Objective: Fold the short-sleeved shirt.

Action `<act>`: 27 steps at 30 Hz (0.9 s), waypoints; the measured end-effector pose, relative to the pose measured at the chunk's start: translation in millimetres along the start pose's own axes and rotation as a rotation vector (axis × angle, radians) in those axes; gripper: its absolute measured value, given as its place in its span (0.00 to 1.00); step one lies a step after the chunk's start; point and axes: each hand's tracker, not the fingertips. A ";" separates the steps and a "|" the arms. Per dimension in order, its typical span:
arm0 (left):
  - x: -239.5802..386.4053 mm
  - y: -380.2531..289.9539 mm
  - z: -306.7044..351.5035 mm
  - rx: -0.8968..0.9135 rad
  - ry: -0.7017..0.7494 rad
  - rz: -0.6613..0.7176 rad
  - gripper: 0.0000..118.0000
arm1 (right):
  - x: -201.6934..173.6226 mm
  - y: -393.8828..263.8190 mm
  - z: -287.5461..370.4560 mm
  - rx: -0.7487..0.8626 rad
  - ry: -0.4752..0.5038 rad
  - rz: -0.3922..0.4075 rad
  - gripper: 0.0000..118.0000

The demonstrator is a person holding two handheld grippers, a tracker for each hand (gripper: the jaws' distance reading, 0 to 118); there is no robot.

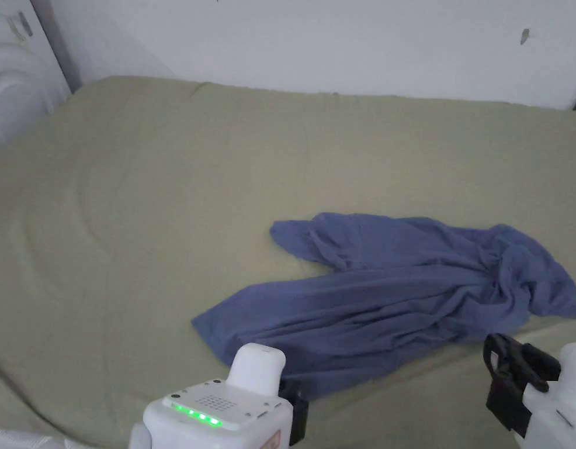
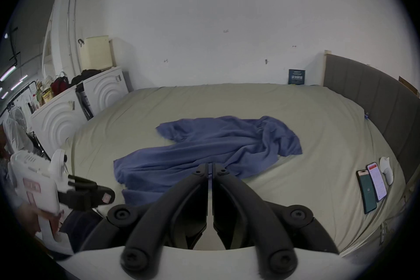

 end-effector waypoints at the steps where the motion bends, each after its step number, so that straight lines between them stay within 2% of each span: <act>1: -13.4 6.6 0.3 0.001 0.021 0.011 0.00 | -4.5 0.1 -0.6 -0.006 0.004 0.012 0.04; 4: -61.2 39.5 -0.8 0.033 0.168 -0.008 0.00 | -11.6 3.5 -0.3 -0.012 0.008 0.049 0.04; 7: -114.6 75.5 -27.0 -0.008 0.263 0.019 0.00 | -10.0 7.0 -3.5 -0.019 0.013 0.046 0.04; 8: -126.7 85.2 -39.0 -0.019 0.304 0.018 0.09 | -8.9 7.4 -4.5 -0.026 0.017 0.043 0.04; 9: -134.2 94.2 -53.2 -0.057 0.291 -0.034 0.36 | -8.9 6.8 -5.0 -0.029 0.013 0.045 0.04; 10: -140.4 99.4 -63.2 -0.079 0.372 -0.070 0.85 | -8.5 6.3 -5.8 -0.033 0.009 0.049 0.04; 11: -142.2 102.0 -75.5 -0.098 0.392 -0.100 0.98 | -7.3 5.7 -7.1 -0.038 0.010 0.051 0.04; 13: -149.5 102.2 -93.0 -0.100 0.335 -0.112 0.93 | -3.9 3.0 -10.5 -0.049 0.010 0.053 0.04; 15: -151.0 103.0 -114.0 -0.111 0.323 -0.105 0.92 | -0.2 1.4 -14.5 -0.064 0.003 0.056 0.04; 17: -154.2 93.0 -134.7 -0.237 0.322 -0.072 0.91 | 4.8 0.5 -16.9 -0.072 -0.005 0.053 0.04; 21: -159.0 86.1 -146.3 -0.179 0.319 -0.037 0.93 | 11.5 1.0 -20.3 -0.081 -0.011 0.045 0.04; 23: -151.0 85.9 -136.1 -0.170 0.342 -0.094 0.91 | 13.6 1.9 -20.9 -0.077 -0.016 0.041 0.04; 26: -133.6 83.5 -126.4 -0.157 0.316 -0.112 0.60 | 16.0 4.2 -22.4 -0.072 -0.010 0.022 0.04; 27: -123.7 84.4 -122.2 -0.140 0.300 -0.150 0.40 | 15.9 4.9 -22.7 -0.070 -0.011 0.023 0.04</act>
